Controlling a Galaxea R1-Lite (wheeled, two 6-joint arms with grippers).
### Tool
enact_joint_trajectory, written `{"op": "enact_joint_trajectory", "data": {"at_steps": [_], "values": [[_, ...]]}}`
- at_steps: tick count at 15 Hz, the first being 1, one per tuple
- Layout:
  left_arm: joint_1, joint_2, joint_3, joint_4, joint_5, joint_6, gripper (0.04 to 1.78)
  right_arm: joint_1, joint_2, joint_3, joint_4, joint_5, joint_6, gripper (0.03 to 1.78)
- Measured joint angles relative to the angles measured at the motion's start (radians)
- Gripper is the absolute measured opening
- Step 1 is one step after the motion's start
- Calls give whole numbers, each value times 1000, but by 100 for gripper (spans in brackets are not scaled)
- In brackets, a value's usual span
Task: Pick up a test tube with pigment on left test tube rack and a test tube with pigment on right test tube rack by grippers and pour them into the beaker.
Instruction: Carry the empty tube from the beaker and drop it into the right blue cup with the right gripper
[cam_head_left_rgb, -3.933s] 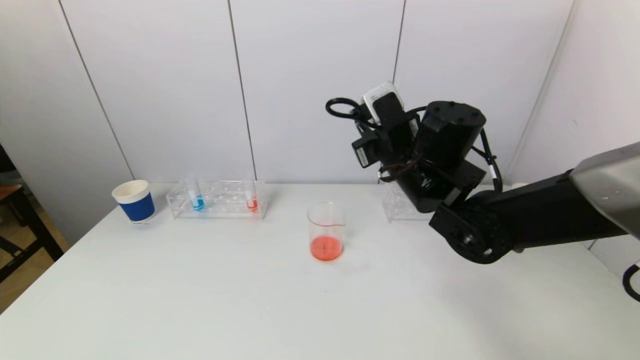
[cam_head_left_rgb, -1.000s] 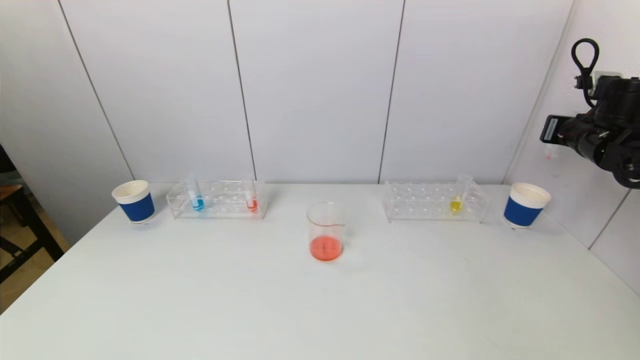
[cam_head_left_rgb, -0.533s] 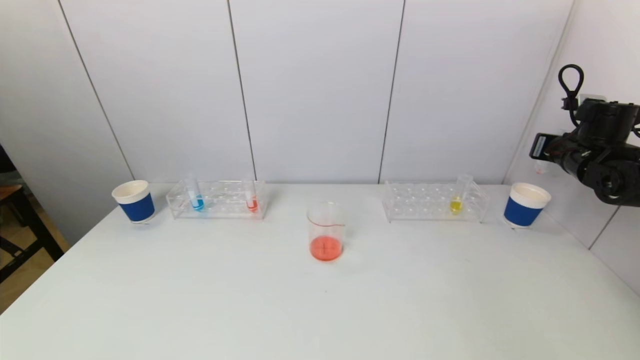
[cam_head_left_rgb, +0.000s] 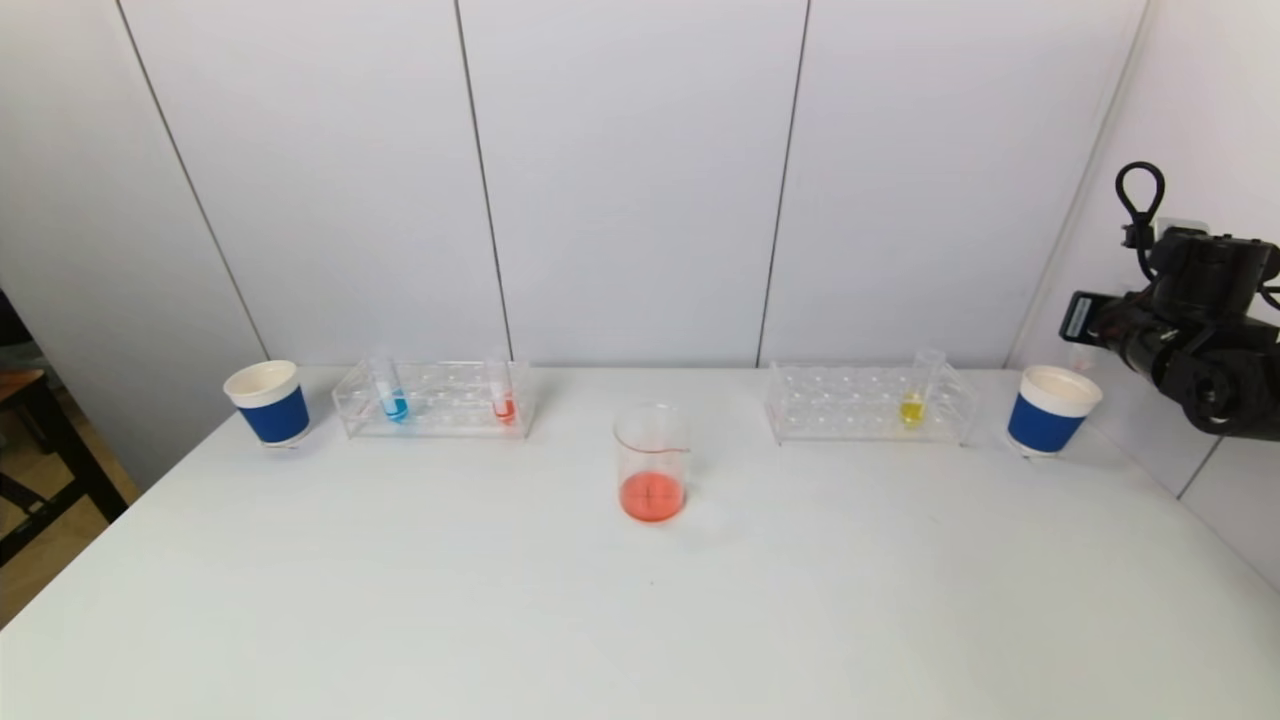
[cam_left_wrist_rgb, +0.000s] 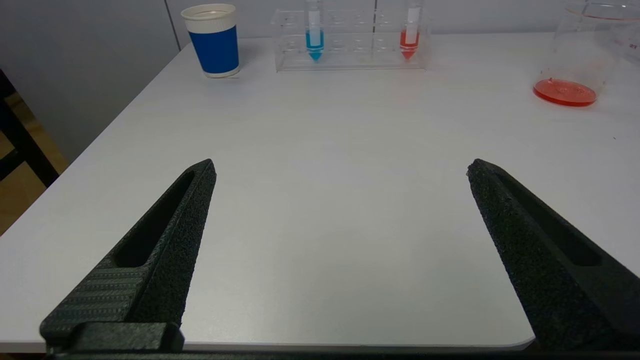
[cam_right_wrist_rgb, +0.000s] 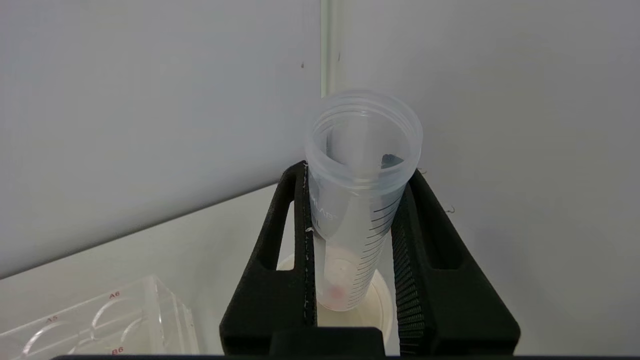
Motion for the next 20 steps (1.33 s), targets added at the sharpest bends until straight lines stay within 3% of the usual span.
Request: {"op": "enact_joint_trajectory", "data": {"at_steps": [11, 20], "values": [[0, 0, 0, 0, 0, 0, 176, -1, 89, 77, -163, 8, 0, 49], [0, 0, 0, 1, 0, 0, 176, -1, 105, 88, -166, 8, -1, 49]]}}
